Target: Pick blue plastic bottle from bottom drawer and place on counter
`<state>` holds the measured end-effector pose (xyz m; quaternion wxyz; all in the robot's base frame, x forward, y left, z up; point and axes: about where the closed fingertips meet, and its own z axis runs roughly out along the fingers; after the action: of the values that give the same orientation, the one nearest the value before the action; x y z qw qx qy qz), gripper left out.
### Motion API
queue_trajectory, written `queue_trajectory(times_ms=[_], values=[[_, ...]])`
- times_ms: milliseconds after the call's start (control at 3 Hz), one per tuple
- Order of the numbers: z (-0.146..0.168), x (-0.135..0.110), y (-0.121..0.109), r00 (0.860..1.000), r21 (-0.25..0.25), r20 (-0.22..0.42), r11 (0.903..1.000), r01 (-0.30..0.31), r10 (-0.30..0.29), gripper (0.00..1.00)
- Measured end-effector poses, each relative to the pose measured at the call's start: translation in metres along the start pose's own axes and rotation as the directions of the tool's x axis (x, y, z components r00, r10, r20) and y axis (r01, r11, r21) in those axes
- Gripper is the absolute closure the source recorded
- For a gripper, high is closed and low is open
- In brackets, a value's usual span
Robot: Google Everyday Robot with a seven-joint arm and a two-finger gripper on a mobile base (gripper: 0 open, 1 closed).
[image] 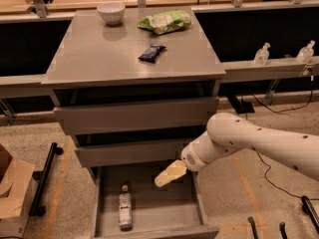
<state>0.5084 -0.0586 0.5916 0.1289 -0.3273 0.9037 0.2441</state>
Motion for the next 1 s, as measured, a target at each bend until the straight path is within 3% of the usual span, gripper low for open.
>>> queue_trajectory(times_ms=[667, 1000], values=[[0.070, -0.064, 0.004, 0.994, -0.158, 0.100, 0.9859, 0.055, -0.040, 0.00], [0.122, -0.079, 0.006, 0.998, -0.177, 0.049, 0.9828, 0.051, -0.043, 0.00]])
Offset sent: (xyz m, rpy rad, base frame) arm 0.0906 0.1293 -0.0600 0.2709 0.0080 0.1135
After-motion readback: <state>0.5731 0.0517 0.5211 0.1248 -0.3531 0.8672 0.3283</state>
